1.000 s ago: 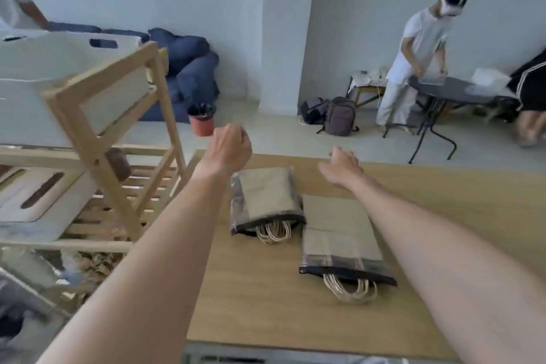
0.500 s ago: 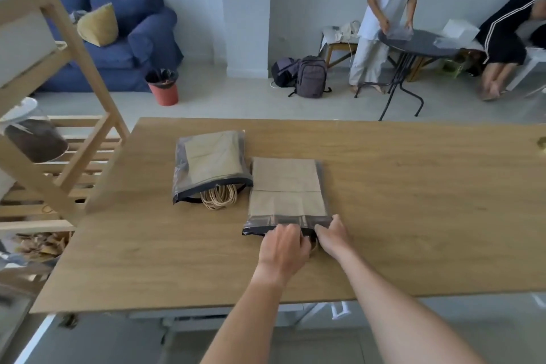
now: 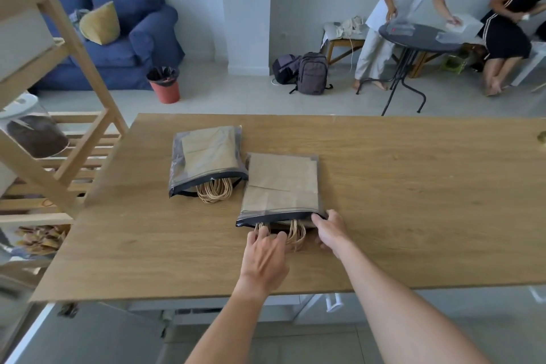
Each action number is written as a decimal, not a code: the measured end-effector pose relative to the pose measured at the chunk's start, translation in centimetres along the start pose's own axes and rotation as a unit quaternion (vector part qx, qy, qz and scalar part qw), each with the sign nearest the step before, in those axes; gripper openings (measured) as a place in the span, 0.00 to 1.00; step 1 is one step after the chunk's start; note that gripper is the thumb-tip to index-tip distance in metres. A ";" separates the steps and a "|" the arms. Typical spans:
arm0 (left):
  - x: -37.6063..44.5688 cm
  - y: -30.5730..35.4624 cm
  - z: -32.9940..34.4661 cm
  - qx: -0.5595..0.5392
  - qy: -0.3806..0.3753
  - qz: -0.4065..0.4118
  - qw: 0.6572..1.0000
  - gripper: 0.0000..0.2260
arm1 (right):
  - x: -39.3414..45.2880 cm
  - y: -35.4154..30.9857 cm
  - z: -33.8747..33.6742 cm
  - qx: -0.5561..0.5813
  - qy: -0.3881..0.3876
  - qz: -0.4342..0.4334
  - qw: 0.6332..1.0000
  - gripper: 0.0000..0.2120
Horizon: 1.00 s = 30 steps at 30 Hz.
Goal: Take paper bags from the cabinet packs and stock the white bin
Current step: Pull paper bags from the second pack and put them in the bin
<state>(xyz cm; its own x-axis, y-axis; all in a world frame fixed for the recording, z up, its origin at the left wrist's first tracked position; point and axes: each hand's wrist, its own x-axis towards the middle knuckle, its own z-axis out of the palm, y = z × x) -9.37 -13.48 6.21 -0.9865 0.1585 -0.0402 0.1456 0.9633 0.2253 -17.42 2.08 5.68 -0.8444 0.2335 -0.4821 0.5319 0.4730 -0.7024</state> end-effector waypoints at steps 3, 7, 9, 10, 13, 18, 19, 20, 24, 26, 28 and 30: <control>-0.3 -0.4 -0.3 -0.019 -0.004 0.019 1.000 0.07 | -0.5 -0.2 -0.4 0.008 0.011 0.031 0.999 0.17; -0.4 -0.1 -0.8 -0.086 0.008 -0.017 0.996 0.16 | -0.7 -0.3 0.0 0.107 -0.019 0.098 0.989 0.21; -0.8 -0.1 -0.9 -0.079 0.008 -0.004 0.997 0.21 | -0.6 -0.7 0.3 0.161 -0.029 0.119 0.979 0.22; -1.1 -0.2 -0.9 -0.076 -0.001 0.009 0.997 0.22 | -0.5 -0.9 0.4 0.185 -0.036 0.129 0.974 0.23; -1.8 -0.5 -0.9 -0.141 -0.009 0.025 0.990 0.22 | 1.3 0.1 1.2 0.249 -0.049 0.149 0.956 0.27; -1.5 -0.3 -1.0 -0.312 0.005 -0.019 0.950 0.27 | -0.9 -0.7 1.4 0.377 -0.071 0.161 0.909 0.20; -1.3 -0.5 -1.0 -0.329 0.015 -0.029 0.944 0.27 | -1.4 -1.0 1.4 0.388 -0.059 0.159 0.906 0.19; -1.2 -0.7 -1.0 -0.334 0.024 -0.035 0.942 0.28 | -1.8 -1.2 1.4 0.389 -0.044 0.152 0.908 0.18; -1.6 -1.3 -1.0 -0.339 0.037 -0.020 0.940 0.27 | -2.6 -1.6 2.2 0.407 0.018 0.167 0.898 0.24; -2.0 -1.2 -1.0 -0.332 0.035 -0.012 0.943 0.26 | -3.0 -2.0 2.6 0.384 0.050 0.176 0.905 0.29; -2.3 -1.0 -1.1 -0.292 0.017 0.012 0.956 0.26 | -3.6 -2.3 2.5 0.354 0.072 0.179 0.915 0.31; -2.7 -1.2 -1.3 -0.234 -0.008 0.044 0.971 0.26 | -3.8 -2.2 2.1 0.344 0.084 0.187 0.916 0.34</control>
<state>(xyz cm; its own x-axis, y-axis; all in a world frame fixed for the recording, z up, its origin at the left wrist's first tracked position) -6.94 -15.32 7.29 -0.9700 0.2425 -0.0153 0.1756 0.7434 0.6454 -15.27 -1.60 7.95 -0.5621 0.4246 -0.7098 0.6515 -0.3013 -0.6962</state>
